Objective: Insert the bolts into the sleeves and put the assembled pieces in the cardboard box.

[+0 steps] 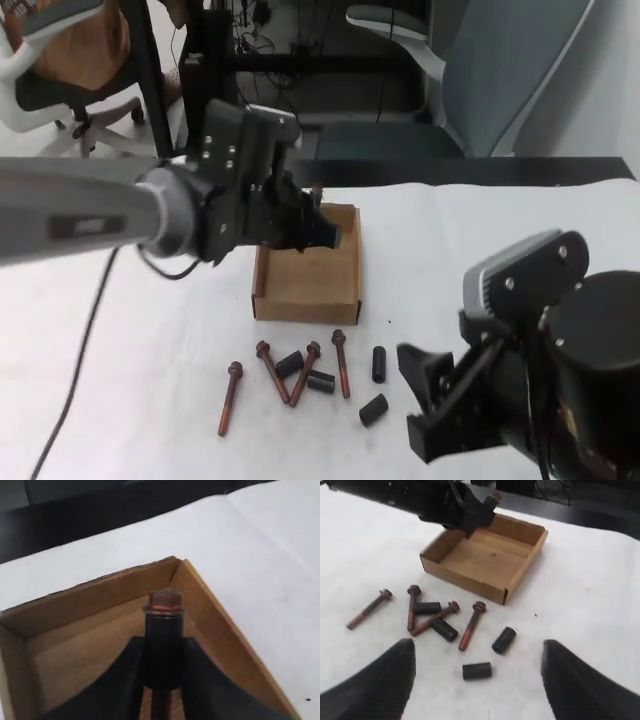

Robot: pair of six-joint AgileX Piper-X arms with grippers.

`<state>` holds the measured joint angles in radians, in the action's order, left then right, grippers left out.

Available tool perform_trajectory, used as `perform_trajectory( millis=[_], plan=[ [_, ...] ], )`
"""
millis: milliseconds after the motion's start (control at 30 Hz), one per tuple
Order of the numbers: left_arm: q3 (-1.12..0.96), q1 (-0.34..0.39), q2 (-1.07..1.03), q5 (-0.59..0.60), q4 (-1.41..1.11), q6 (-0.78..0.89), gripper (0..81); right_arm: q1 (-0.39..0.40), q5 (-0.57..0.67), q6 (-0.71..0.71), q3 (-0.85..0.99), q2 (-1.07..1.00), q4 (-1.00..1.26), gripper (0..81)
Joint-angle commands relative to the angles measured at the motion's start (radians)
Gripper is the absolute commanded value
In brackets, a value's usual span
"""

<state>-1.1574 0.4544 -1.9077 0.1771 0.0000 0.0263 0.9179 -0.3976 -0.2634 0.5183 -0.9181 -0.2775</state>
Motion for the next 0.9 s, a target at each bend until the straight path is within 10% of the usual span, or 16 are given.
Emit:
perform_trajectory(
  millis=[0,167,867],
  plan=[
    [-0.077,-0.017,-0.054,0.004,0.010,-0.016,16.9,-0.005,-0.008,-0.007,0.003,-0.004,-0.044,65.7],
    [-0.116,-0.041,-0.090,0.004,0.010,-0.034,70.0,-0.044,0.000,-0.044,0.003,-0.125,-0.015,57.5],
    [-0.114,-0.087,0.170,0.034,0.655,-0.165,70.0,-0.214,0.141,0.023,0.449,-0.803,-0.086,57.5]
  ],
)
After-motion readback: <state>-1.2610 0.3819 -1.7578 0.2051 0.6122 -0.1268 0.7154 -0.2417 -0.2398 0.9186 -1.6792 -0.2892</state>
